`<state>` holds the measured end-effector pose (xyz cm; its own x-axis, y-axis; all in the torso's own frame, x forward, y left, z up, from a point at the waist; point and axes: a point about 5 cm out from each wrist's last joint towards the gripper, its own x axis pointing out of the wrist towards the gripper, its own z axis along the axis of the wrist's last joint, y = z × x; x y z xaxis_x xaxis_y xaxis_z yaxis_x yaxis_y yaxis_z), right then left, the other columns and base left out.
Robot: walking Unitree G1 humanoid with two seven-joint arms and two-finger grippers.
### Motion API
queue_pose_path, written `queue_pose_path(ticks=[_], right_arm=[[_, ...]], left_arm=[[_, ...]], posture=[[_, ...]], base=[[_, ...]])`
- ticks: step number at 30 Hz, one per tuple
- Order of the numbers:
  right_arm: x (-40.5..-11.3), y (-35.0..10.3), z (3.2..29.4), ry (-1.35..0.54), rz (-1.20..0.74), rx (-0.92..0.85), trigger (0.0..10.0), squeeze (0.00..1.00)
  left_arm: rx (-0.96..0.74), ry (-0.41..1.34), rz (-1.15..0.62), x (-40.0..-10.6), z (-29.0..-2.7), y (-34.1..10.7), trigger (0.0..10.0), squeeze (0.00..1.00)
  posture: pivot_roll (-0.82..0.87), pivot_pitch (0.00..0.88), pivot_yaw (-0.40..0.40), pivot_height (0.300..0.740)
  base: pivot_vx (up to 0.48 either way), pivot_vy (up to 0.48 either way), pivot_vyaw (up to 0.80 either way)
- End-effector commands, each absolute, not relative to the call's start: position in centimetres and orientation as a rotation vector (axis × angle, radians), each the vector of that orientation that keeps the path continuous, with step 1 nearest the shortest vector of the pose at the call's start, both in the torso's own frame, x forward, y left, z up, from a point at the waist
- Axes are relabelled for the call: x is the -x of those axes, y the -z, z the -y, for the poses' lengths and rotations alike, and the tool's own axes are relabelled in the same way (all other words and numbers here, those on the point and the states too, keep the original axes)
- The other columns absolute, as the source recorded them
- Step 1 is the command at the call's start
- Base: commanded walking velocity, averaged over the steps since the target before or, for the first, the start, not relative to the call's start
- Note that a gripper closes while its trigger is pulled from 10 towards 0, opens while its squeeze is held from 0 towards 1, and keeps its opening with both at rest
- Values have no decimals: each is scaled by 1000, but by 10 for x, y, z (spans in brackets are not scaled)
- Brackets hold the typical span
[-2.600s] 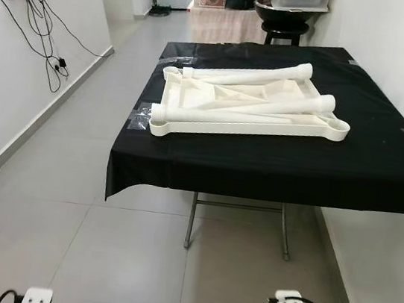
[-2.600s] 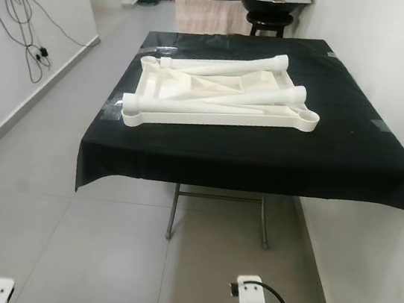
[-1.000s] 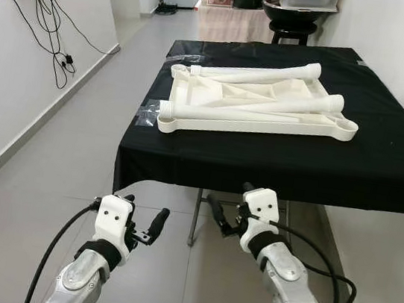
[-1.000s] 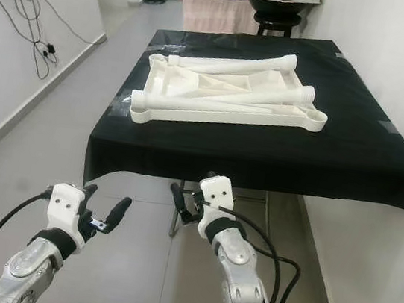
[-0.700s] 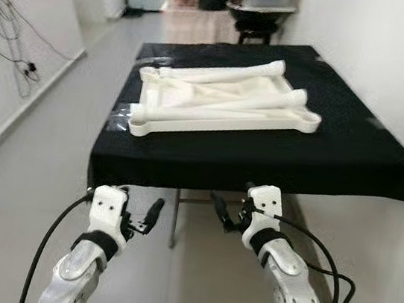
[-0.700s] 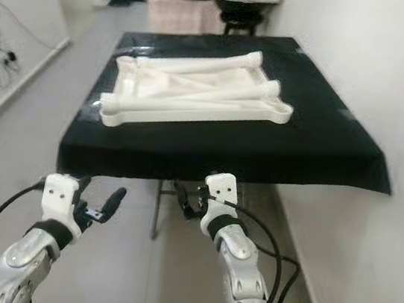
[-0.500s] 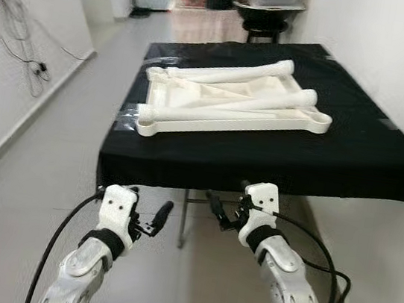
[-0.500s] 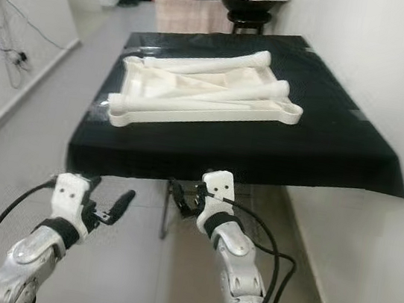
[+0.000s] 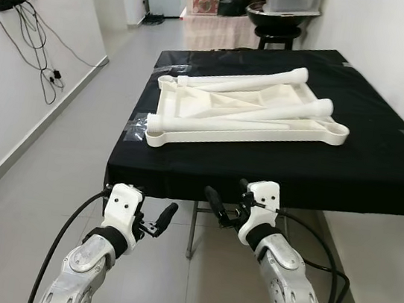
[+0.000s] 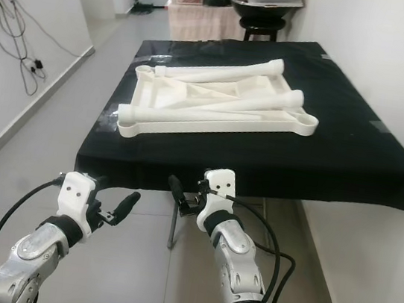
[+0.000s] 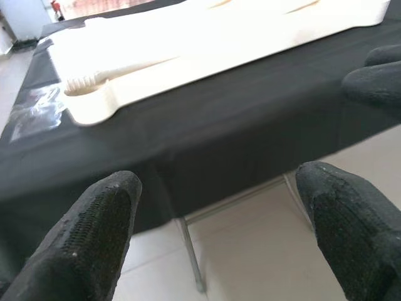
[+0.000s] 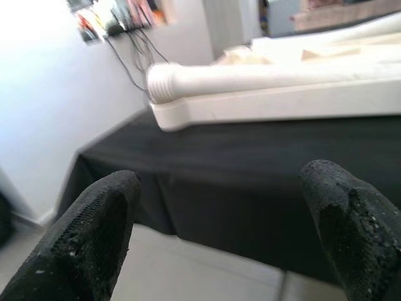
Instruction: Building children table
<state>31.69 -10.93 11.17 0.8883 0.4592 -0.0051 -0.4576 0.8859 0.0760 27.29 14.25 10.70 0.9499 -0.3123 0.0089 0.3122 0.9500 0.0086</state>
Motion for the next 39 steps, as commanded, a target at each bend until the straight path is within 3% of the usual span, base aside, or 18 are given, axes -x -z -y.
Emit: queue_pose_path(ticks=[1,39], right_arm=[[-317,-108,112,-473,-41,-82,10000,0],[-316,-106,113,-494,-44,-88,10000,0]], left_arm=[[-9,327,-8,-273,-142,-105,10000,0],[-13,310,1,-271,-143,-107,10000,0]], posture=[[-66,0,96,740],[-46,0,85,740]], base=[[285,0,0],[287,0,0]])
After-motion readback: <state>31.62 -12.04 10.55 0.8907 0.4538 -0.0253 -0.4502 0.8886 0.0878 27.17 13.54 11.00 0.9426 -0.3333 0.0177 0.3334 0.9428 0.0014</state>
